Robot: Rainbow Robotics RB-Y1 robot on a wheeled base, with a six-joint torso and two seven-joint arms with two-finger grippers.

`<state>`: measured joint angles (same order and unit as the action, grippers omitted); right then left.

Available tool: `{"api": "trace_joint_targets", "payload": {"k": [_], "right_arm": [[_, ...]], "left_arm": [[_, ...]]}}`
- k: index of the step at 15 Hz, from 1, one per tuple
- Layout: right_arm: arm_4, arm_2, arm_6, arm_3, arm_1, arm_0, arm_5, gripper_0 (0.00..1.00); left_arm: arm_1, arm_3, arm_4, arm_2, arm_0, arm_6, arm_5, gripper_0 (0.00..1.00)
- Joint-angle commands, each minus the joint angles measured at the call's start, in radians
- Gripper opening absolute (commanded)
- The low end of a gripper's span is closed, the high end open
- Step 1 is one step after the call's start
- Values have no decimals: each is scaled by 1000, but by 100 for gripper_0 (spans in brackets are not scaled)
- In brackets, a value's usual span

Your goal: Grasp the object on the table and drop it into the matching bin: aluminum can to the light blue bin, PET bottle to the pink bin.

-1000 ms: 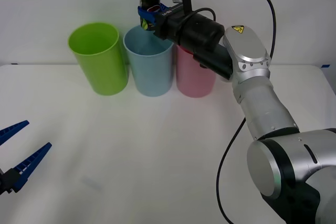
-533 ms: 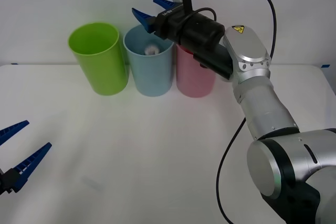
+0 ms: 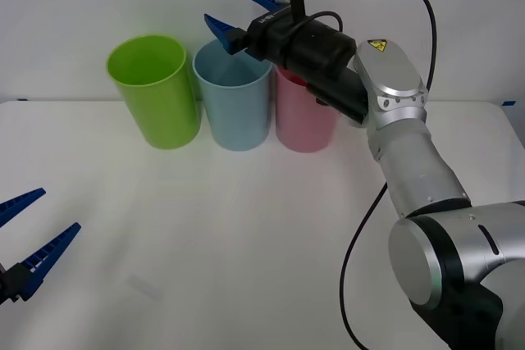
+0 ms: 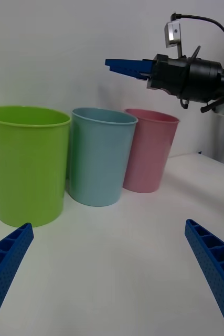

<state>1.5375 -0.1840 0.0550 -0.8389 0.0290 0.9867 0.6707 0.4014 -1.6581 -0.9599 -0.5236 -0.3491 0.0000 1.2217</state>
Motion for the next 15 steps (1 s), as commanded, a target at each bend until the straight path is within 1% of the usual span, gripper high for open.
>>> {"api": "trace_joint_targets", "payload": {"k": [1, 3, 6, 9, 11, 12, 15], "right_arm": [[-46, 14, -3, 0, 29, -17, 29, 100], [-106, 54, -9, -2, 69, -23, 53, 100], [-212, 129, -12, -40, 157, -65, 112, 100], [-309, 212, 3, -172, 238, -165, 112, 100], [-387, 265, 3, -261, 305, -235, 102, 100], [-416, 281, 3, -304, 338, -270, 99, 100], [-459, 284, 3, -416, 405, -373, 99, 100]], "left_arm": [[0, 0, 0, 0, 0, 0, 0, 100], [0, 0, 0, 0, 0, 0, 0, 100], [0, 0, 0, 0, 0, 0, 0, 100], [0, 0, 0, 0, 0, 0, 0, 100], [0, 0, 0, 0, 0, 0, 0, 100], [0, 0, 0, 0, 0, 0, 0, 100], [0, 0, 0, 0, 0, 0, 0, 100]]}}
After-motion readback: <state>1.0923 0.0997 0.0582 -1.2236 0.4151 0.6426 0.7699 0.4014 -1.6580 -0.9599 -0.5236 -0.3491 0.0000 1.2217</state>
